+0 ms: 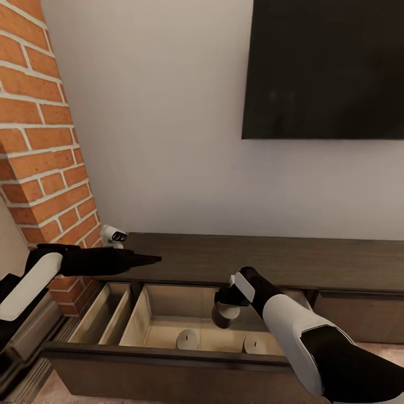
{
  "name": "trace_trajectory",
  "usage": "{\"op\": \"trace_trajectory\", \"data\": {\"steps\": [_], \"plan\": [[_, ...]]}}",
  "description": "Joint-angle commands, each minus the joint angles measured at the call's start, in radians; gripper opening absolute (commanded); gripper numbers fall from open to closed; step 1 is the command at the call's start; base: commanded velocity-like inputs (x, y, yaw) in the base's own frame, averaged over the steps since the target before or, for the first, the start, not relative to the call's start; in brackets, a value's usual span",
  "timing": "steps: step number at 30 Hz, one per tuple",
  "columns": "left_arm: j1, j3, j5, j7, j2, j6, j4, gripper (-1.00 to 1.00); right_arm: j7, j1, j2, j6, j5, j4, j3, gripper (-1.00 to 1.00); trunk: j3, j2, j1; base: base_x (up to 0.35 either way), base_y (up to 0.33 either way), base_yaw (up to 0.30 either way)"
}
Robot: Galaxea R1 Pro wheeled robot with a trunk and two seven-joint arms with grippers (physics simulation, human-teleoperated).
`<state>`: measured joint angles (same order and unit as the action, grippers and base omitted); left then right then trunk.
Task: Place each of the two pumpkins and all three candles from the living room inside a cabinet in the living room (use any cabinet), then make sure every cabinet is closed, and position the cauldron so it is next to a table in the living room.
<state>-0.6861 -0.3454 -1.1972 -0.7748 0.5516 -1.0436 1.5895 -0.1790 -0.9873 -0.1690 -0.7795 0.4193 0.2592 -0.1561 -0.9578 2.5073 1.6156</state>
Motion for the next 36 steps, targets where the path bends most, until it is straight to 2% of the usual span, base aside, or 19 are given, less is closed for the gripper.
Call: {"op": "trace_trajectory", "data": {"steps": [1, 31, 36], "plan": [[-0.001, -0.001, -0.002, -0.003, 0.0, -0.004, 0.0, 1.0, -0.009, -0.001, 0.0, -0.003, 0.012, 0.002, -0.007, -1.0, -0.005, 0.001, 0.0, 0.0, 0.0, 0.0], [-0.001, -0.001, -0.002, -0.005, 0.001, -0.004, 0.0, 1.0, -0.01, -0.001, -0.001, 0.006, 0.012, 0.0, -0.007, -1.0, -0.121, 0.008, 0.014, 0.0, 0.0, 0.0], [-0.001, -0.001, -0.003, -0.006, 0.002, -0.004, 0.0, 1.0, -0.01, -0.001, -0.002, 0.014, 0.005, 0.0, -0.007, -1.0, -0.121, 0.008, 0.014, 0.0, 0.0, 0.0]]}}
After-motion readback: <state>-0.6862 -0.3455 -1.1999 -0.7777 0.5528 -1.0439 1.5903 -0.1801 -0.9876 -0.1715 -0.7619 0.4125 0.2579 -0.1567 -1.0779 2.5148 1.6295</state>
